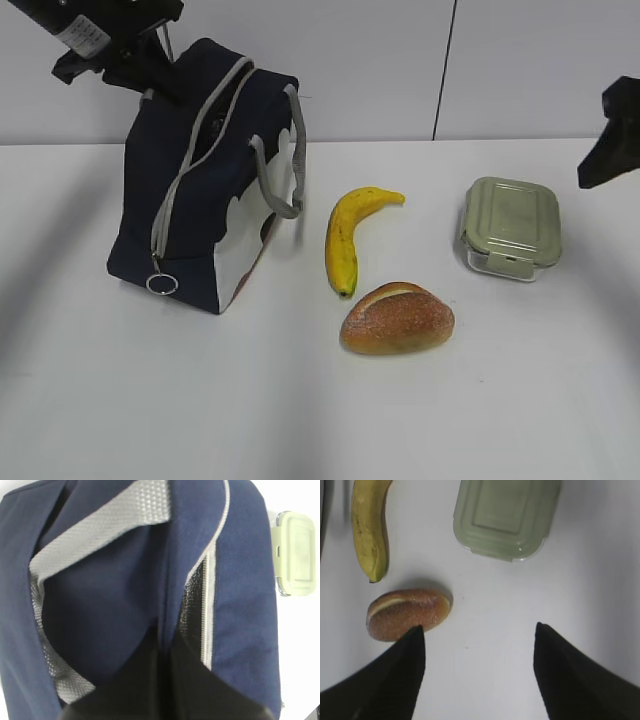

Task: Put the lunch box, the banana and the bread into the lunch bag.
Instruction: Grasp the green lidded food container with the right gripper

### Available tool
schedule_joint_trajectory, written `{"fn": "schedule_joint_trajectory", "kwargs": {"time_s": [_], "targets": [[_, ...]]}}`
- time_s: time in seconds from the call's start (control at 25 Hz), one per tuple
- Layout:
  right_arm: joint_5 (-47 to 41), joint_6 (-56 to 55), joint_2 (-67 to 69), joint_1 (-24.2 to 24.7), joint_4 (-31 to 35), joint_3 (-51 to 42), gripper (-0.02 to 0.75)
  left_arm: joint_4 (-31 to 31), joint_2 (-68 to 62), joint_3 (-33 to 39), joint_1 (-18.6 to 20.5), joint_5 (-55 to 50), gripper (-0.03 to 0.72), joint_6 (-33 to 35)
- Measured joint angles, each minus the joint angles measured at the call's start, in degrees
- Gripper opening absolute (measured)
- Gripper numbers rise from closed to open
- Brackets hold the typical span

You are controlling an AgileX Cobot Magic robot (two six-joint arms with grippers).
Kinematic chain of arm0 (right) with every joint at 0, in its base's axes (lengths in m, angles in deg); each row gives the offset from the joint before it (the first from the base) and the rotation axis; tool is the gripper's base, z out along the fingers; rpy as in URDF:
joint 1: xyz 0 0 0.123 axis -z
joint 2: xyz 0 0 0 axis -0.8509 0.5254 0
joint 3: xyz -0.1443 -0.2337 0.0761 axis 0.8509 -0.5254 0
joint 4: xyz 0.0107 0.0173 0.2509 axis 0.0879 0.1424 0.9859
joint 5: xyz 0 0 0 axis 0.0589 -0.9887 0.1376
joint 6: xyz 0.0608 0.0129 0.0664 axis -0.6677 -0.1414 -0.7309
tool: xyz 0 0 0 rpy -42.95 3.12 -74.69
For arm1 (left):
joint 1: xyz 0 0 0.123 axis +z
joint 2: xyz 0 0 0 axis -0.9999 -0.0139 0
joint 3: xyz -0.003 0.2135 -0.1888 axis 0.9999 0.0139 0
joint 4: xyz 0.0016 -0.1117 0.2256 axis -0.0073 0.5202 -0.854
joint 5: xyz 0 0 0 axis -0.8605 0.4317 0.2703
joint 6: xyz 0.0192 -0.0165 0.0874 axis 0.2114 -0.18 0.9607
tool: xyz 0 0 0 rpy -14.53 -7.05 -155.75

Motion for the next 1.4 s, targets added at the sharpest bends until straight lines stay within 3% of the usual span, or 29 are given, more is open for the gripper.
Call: {"fn": "schedule_joint_trajectory", "kwargs": {"time_s": [0.24, 0.56, 0.76, 0.96, 1.4], "targets": [[0.1, 7.47, 10.01, 4.26, 7.91, 6.37, 0.501, 0.0, 0.0, 0.0, 0.0, 0.0, 0.0, 0.0], [-0.69, 25.12, 20.57, 15.17, 24.29, 7.31, 0.503, 0.0, 0.0, 0.0, 0.0, 0.0, 0.0, 0.0], [-3.61, 36.33, 28.13, 20.57, 33.91, 8.0, 0.568, 0.0, 0.0, 0.0, 0.0, 0.0, 0.0, 0.0], [-5.7, 43.73, 36.45, 22.11, 40.69, 10.22, 0.59, 0.0, 0.0, 0.0, 0.0, 0.0, 0.0, 0.0], [-9.94, 47.92, 50.46, 22.11, 44.72, 21.69, 0.593, -0.16, 0.0, 0.0, 0.0, 0.0, 0.0, 0.24]]}}
